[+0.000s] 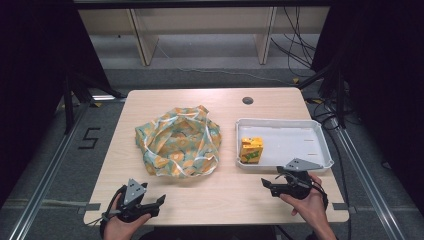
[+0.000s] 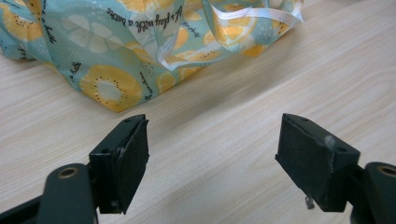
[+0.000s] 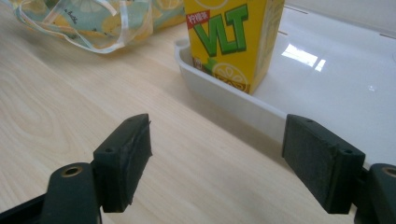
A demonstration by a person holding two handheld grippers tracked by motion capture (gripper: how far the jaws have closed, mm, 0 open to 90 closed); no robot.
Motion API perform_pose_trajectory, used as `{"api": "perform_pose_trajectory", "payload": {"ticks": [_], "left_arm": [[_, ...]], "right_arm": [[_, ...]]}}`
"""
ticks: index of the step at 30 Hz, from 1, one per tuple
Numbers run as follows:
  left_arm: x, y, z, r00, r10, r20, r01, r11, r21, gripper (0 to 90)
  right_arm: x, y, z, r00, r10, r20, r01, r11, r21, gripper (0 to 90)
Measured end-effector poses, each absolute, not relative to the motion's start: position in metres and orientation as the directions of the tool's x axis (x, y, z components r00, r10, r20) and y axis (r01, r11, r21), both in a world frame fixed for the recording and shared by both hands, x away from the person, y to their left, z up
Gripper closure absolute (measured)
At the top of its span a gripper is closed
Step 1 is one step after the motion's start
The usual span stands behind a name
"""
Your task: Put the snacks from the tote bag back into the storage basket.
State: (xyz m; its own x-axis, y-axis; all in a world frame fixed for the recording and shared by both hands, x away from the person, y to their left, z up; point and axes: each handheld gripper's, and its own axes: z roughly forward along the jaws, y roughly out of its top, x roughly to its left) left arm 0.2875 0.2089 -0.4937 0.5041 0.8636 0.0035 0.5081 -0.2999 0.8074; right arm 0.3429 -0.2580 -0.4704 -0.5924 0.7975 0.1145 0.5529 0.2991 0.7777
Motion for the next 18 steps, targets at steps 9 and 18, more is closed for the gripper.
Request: {"api": "perform_pose_trajectory", "payload": {"ticks": [9, 18], "left_arm": [[0.288, 0.208, -0.495, 0.51, 0.86, 0.002, 0.509, -0.304, 0.805, 24.4], [0.289, 0.208, -0.497, 0.514, 0.858, -0.007, 0.515, -0.302, 0.802, 24.4]], "right_arm": [[0.333, -0.271, -0.48, -0.611, 0.787, 0.09, 0.541, 0.332, 0.773, 19.7], [0.317, -0.275, -0.487, -0.618, 0.779, 0.107, 0.564, 0.345, 0.75, 18.0]]}}
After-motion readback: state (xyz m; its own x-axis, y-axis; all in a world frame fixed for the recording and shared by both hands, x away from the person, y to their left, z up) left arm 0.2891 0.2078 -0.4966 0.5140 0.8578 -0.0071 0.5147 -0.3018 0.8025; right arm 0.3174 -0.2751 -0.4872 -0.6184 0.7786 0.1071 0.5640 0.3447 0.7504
